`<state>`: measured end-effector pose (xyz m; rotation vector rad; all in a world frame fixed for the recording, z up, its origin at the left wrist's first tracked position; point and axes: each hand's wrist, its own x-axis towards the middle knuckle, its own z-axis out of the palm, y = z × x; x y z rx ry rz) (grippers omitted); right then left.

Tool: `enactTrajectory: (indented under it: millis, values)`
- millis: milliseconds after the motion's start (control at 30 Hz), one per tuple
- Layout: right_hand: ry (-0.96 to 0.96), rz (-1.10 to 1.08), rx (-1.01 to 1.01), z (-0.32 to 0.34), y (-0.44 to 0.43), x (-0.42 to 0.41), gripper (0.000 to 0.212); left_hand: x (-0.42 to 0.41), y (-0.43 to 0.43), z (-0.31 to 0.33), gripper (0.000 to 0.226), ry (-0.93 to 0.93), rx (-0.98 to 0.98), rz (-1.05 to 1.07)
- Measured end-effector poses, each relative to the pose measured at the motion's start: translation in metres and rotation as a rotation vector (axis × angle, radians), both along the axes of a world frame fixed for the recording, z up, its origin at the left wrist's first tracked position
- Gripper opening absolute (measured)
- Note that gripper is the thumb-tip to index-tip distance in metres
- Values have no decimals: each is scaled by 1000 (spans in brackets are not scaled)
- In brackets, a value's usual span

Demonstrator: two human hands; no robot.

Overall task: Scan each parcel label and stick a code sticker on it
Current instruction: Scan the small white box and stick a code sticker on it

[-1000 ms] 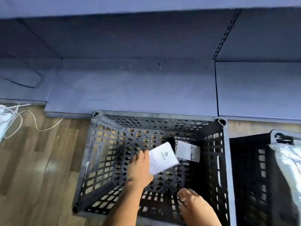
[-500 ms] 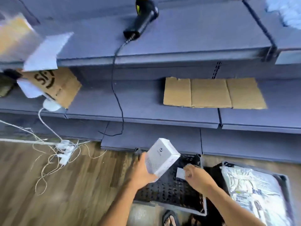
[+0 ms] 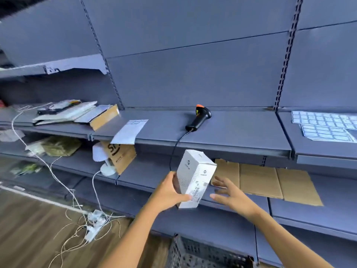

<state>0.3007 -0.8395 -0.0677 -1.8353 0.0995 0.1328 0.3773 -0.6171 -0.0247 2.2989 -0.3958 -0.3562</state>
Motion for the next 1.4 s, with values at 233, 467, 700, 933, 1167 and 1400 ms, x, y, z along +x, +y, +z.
enactTrajectory:
  millis: [233, 467, 700, 933, 1167, 1400]
  values:
    - [-125, 35, 189, 42, 27, 53, 119, 46, 23, 32, 70, 121, -230, -73]
    - [-137, 79, 267, 50, 122, 128, 112, 136, 105, 40, 71, 287, -534, -51]
    - [-211, 7, 332, 75, 228, 223, 125, 245, 198, 65, 76, 369, -608, -157]
    - [-197, -38, 286, 82, 279, 265, 102, 283, 232, 68, 69, 424, -602, -239]
    - [-215, -111, 335, 79, 280, 275, 81, 295, 236, 65, 66, 439, -639, -207]
    - [-277, -330, 683, 89, 243, 292, 77, 293, 226, 53, 76, 167, -519, -131]
